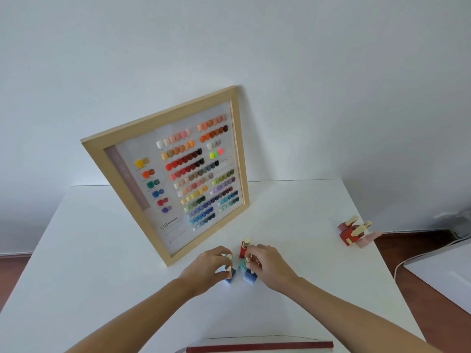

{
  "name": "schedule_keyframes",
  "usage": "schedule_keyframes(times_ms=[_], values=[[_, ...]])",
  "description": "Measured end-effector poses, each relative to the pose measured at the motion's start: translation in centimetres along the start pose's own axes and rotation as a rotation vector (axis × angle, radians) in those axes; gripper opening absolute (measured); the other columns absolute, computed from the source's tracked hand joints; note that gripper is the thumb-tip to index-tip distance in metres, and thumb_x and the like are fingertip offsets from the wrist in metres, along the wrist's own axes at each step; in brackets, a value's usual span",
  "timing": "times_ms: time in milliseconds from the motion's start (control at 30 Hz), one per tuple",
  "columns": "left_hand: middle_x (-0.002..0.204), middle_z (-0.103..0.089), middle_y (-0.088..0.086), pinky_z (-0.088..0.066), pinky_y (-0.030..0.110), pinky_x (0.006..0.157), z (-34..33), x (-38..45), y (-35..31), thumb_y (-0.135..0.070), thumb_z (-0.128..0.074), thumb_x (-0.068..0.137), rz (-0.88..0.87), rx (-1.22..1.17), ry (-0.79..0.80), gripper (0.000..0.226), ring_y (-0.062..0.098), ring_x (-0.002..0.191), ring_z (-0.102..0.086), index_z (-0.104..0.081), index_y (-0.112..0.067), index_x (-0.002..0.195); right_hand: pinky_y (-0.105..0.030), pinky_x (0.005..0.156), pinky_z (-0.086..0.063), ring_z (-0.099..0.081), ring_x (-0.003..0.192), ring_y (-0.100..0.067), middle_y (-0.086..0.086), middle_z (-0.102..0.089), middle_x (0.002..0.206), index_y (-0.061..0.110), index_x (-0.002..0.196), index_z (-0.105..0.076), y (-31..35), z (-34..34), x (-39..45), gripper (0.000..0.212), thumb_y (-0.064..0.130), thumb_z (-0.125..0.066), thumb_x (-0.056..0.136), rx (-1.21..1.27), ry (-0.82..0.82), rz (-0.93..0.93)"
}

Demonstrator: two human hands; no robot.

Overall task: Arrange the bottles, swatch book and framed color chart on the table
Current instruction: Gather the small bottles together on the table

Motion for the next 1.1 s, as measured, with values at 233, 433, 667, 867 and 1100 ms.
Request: schedule_keyframes(times_ms=[233,433,667,867,1100], values=[[0.136,-0.052,-0.009,-0.04,0.015,0.093,1.1,0.0,-1.1,-0.029,-0.062,0.091,-0.05,0.082,0.06,0.016,0.008,0.116,-0.054,-0.07,-0.025,0.105,-0.031,0.075,-0.046,-0.052,0.083,-0.024,-0.009,-0.059,0.097,0.012,0.096,-0.059,-1.1,1.0,-2.1,0.012,0.008,-0.048,0.09,-0.002,0.02,0.069],[0.134,-0.052,-0.012,-0.041,0.017,0.093,1.8,1.6,-4.8,-0.033,-0.06,0.092,-0.186,0.132,0.118,0.017,0.007,0.117,-0.053,-0.07,-0.026,0.103,-0.015,0.072,-0.043,-0.055,0.077,-0.013,-0.001,-0.063,0.093,0.016,0.101,-0.063,-4.7,3.9,-6.0,0.016,0.013,-0.053,0.089,0.061,-0.066,0.024],[0.129,-0.055,-0.01,-0.046,0.025,0.094,-0.1,6.1,-12.4,-0.035,-0.061,0.09,-0.343,0.106,0.203,0.016,0.007,0.108,-0.057,-0.07,-0.024,0.097,-0.012,0.068,-0.044,-0.056,0.073,-0.004,0.009,-0.059,0.083,0.021,0.093,-0.064,-11.5,8.1,-11.4,0.014,0.013,-0.057,0.086,0.129,-0.186,-0.147],[0.128,-0.056,-0.006,-0.043,0.02,0.089,-4.3,12.0,-18.1,-0.031,-0.063,0.09,-0.413,0.1,0.293,0.018,0.009,0.106,-0.056,-0.07,-0.021,0.102,-0.016,0.071,-0.044,-0.057,0.073,-0.008,0.007,-0.061,0.085,0.018,0.094,-0.065,-17.1,11.2,-14.7,0.015,0.008,-0.06,0.085,0.098,-0.341,-0.3],[0.125,-0.059,-0.003,-0.045,0.023,0.091,-8.8,18.5,-23.2,-0.026,-0.067,0.086,-0.384,0.069,0.292,0.014,0.013,0.104,-0.059,-0.073,-0.018,0.096,-0.003,0.065,-0.04,-0.055,0.074,-0.01,0.002,-0.059,0.085,0.013,0.096,-0.066,-21.8,14.6,-15.6,0.015,0.003,-0.06,0.085,0.119,-0.42,-0.388]])
Point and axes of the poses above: each hand's wrist, its own x-axis towards the middle knuckle, its own z-axis out of the back of the hand, y = z × x, the point moved 1 cm from there along x, towards the middle knuckle
